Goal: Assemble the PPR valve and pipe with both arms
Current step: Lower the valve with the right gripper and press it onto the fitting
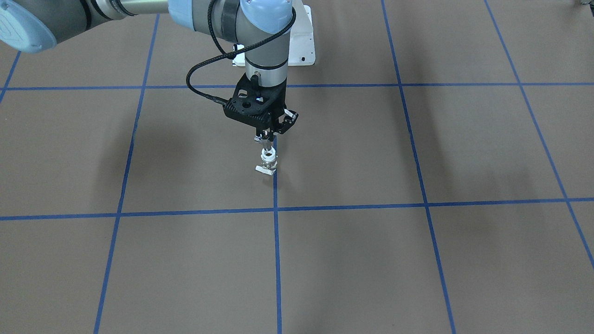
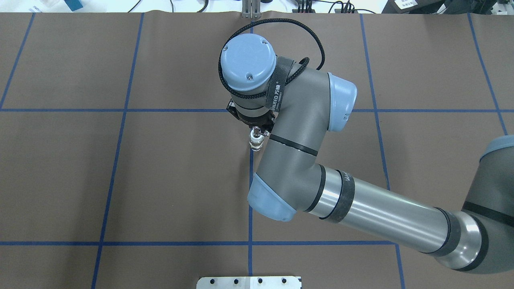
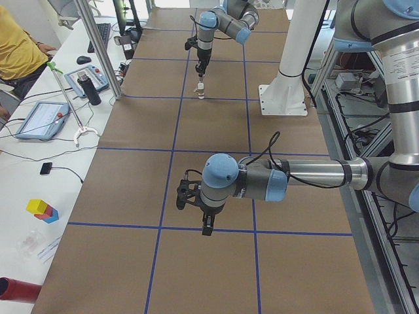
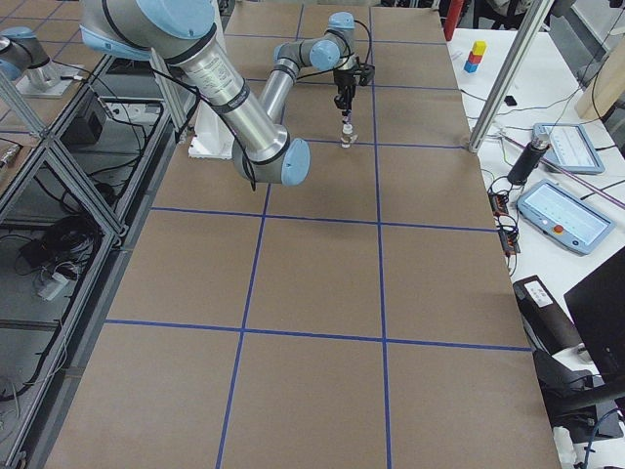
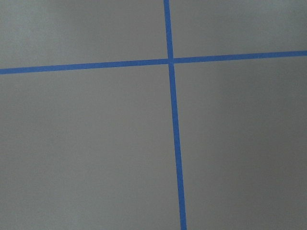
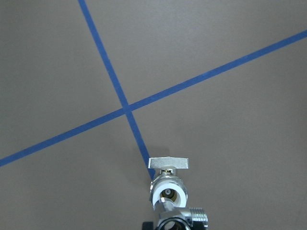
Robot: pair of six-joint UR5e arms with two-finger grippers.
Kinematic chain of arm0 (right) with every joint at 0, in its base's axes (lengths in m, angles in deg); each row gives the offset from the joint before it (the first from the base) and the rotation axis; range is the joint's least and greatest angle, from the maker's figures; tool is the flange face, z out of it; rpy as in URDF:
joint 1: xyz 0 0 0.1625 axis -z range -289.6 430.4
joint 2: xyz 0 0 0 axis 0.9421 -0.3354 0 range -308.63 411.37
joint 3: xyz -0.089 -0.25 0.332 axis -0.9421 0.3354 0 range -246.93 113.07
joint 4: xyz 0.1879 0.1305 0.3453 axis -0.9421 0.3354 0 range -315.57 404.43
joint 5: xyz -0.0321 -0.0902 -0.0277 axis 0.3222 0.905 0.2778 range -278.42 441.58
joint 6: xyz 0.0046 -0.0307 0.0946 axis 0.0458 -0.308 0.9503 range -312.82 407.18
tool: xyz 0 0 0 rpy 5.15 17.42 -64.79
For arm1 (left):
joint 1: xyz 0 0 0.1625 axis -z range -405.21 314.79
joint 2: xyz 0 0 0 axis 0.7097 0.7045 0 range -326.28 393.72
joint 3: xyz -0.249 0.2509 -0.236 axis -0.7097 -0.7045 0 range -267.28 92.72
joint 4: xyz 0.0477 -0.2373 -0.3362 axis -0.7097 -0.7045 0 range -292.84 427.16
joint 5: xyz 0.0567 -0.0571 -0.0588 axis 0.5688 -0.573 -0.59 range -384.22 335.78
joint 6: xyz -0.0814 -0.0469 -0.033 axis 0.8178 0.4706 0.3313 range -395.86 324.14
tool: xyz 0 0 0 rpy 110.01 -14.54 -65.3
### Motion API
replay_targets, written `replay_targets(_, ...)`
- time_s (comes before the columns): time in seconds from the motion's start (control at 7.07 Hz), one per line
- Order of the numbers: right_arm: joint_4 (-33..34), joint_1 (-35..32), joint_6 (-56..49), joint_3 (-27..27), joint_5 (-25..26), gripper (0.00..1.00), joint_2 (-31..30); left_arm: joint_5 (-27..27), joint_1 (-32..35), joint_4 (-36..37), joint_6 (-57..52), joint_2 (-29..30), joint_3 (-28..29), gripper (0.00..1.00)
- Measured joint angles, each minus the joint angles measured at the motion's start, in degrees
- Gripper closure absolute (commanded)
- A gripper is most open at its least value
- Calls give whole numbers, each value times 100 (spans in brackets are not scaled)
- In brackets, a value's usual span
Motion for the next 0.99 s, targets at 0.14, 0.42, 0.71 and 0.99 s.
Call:
replay_targets(0.14, 26, 40, 15, 19, 56, 100, 0, 0, 0, 0, -2, -2, 1, 0)
replay_targets(0.42, 35, 126, 26, 74, 133, 100, 25, 0, 0, 0, -8, -5, 5, 0)
replay_targets(0.71, 29, 183, 28, 145, 213, 100, 51, 0, 0, 0, -9, -7, 7, 0)
replay_targets(0.99, 36, 218, 20, 167, 248, 100, 46, 0, 0, 0, -9, -8, 7, 0)
